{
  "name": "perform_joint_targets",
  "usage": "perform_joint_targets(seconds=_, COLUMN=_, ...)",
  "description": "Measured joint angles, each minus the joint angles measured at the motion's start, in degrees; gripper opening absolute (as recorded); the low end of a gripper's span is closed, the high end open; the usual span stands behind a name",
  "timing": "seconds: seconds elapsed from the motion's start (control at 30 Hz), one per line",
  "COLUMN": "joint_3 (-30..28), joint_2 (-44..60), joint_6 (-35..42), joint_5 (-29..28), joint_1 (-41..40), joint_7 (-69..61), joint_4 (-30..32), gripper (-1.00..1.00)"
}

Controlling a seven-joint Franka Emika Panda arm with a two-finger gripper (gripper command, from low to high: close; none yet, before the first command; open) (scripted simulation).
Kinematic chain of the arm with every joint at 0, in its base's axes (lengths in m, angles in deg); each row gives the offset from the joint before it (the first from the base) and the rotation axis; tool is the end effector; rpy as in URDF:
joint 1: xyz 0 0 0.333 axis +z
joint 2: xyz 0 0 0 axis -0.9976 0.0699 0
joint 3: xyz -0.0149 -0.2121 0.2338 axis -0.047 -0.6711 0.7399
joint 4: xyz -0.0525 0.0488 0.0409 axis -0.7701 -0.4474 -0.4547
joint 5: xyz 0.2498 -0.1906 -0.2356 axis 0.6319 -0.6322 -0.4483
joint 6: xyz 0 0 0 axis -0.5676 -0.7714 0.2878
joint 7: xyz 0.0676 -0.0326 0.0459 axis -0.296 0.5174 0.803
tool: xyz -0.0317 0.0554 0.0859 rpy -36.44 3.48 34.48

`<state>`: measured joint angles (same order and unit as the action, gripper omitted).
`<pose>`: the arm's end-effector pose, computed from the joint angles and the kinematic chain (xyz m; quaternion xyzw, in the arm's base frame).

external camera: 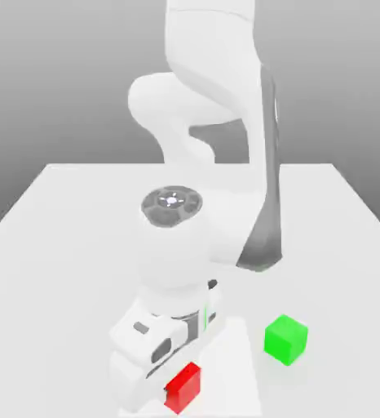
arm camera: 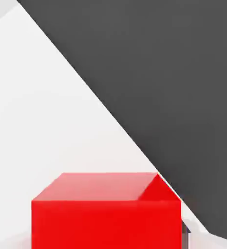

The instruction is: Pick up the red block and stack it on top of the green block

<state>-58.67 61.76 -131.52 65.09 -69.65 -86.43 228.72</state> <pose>0.4680 -0.0199 0.1627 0.9988 0.0494 0.0013 0.0013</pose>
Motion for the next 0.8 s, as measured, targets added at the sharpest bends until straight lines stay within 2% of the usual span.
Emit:
perform_joint_targets(seconds=0.17, joint_3=-3.4, joint_2=-7.4, joint_6=5.7, joint_5=-6.2, joint_1=2.3, joint_7=4.5, joint_4=1.5, gripper=-1.00)
perform_joint_targets(seconds=0.4, joint_3=-0.7, joint_2=-14.1, joint_6=9.1, joint_5=-13.1, joint_1=6.9, joint_7=1.7, joint_4=5.2, gripper=-1.00)
perform_joint_targets(seconds=0.8, joint_3=4.6, joint_2=-23.3, joint_6=8.8, joint_5=-17.4, joint_1=18.0, joint_7=-9.7, joint_4=13.4, gripper=-1.00)
